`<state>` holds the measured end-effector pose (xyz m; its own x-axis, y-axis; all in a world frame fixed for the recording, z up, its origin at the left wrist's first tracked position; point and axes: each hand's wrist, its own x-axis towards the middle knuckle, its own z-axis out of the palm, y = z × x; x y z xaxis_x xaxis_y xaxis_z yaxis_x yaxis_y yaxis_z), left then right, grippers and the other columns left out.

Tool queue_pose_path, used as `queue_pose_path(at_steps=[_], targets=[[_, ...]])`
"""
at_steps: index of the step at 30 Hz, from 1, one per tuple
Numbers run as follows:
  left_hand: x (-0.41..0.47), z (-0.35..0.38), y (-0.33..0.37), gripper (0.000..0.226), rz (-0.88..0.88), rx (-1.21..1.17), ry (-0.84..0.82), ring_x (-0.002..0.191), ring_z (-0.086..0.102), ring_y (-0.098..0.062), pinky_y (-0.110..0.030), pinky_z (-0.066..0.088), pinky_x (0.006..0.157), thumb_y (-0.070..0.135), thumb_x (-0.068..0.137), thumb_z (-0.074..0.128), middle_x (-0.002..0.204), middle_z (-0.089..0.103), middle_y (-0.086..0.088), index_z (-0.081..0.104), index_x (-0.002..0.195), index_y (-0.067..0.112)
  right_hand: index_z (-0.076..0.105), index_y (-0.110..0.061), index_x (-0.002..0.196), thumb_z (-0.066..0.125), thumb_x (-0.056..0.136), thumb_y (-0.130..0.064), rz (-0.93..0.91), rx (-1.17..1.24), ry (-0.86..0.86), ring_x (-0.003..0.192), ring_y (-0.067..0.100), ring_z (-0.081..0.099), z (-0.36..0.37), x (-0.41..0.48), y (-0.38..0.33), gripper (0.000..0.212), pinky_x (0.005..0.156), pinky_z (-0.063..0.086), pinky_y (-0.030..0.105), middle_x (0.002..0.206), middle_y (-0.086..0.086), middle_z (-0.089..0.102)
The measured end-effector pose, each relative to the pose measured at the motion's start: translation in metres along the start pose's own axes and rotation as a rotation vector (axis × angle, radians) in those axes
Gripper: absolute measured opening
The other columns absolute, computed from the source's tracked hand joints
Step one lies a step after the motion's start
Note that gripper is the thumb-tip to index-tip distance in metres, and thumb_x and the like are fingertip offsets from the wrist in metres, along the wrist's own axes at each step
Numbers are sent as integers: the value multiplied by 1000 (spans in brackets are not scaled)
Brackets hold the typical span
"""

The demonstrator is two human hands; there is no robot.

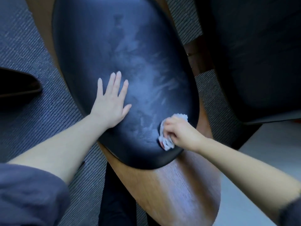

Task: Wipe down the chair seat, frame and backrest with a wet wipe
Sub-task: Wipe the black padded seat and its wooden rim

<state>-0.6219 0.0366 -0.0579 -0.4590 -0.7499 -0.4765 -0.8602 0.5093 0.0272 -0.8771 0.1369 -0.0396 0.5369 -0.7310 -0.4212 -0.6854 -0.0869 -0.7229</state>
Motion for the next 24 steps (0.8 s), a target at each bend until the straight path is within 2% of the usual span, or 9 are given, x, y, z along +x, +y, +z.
queue_pose_path(at_steps=[3, 6, 8, 10, 13, 17, 19, 21, 24], targets=[[-19, 11, 11, 77, 89, -1, -1, 151, 2, -30, -58, 8, 117, 49, 95, 38, 162, 3, -17, 15, 154, 5, 64, -21, 62, 39, 64, -12, 65, 36, -73, 74, 20, 55, -14, -6, 7, 27, 70, 47, 39, 73, -4, 59], [-11, 13, 14, 71, 266, 43, 59, 150, 14, -28, -56, 13, 118, 49, 96, 27, 162, 13, -15, 23, 153, 5, 66, -16, 68, 47, 64, -4, 197, 93, 316, 75, 21, 58, -49, 25, 25, 24, 73, 48, 33, 77, 1, 61], [7, 12, 15, 73, 308, 60, 81, 149, 17, -28, -56, 14, 118, 51, 94, 20, 161, 17, -13, 27, 152, 7, 68, -14, 75, 51, 69, 3, 357, 142, 619, 78, 15, 56, -71, 59, 43, 24, 73, 41, 14, 82, 1, 61], [29, 12, 18, 71, 274, 69, 108, 150, 13, -28, -56, 12, 118, 53, 96, 22, 162, 13, -13, 24, 153, 9, 70, -11, 83, 52, 72, 4, 549, 184, 753, 81, 11, 54, -80, 92, 60, 26, 69, 34, 7, 87, 0, 59], [54, 7, 22, 75, 188, 46, 120, 150, 7, -29, -56, 7, 119, 53, 95, 29, 163, 7, -15, 18, 154, 9, 71, -14, 82, 49, 70, -6, 603, 185, 751, 87, 22, 60, -60, 117, 67, 26, 74, 40, 22, 90, 4, 65], [65, -1, 21, 75, 173, 65, 82, 151, -1, -29, -57, 3, 118, 52, 95, 28, 163, -1, -15, 13, 155, 10, 65, -19, 70, 38, 65, -20, 324, -15, 479, 79, 28, 54, -16, 72, 48, 27, 72, 44, 43, 83, 2, 62], [68, -9, 19, 73, 174, 85, 69, 151, -4, -29, -57, 3, 118, 50, 97, 28, 163, -3, -14, 10, 155, 11, 63, -21, 73, 39, 67, -17, 253, -44, 315, 81, 25, 52, -6, 34, 41, 25, 73, 44, 43, 84, -2, 59], [75, -18, 16, 71, 170, 98, 67, 150, -5, -29, -57, 4, 118, 49, 98, 28, 163, -4, -14, 9, 155, 12, 65, -19, 74, 44, 68, -8, 257, 53, 255, 81, 22, 52, -15, 16, 41, 24, 74, 45, 40, 84, -3, 60], [92, -30, 10, 70, 160, 114, 93, 150, -6, -29, -58, 4, 118, 47, 98, 30, 163, -5, -15, 10, 155, 12, 67, -13, 74, 52, 67, -2, 352, 160, 458, 80, 23, 59, -54, 42, 50, 20, 75, 47, 36, 80, 0, 62]])
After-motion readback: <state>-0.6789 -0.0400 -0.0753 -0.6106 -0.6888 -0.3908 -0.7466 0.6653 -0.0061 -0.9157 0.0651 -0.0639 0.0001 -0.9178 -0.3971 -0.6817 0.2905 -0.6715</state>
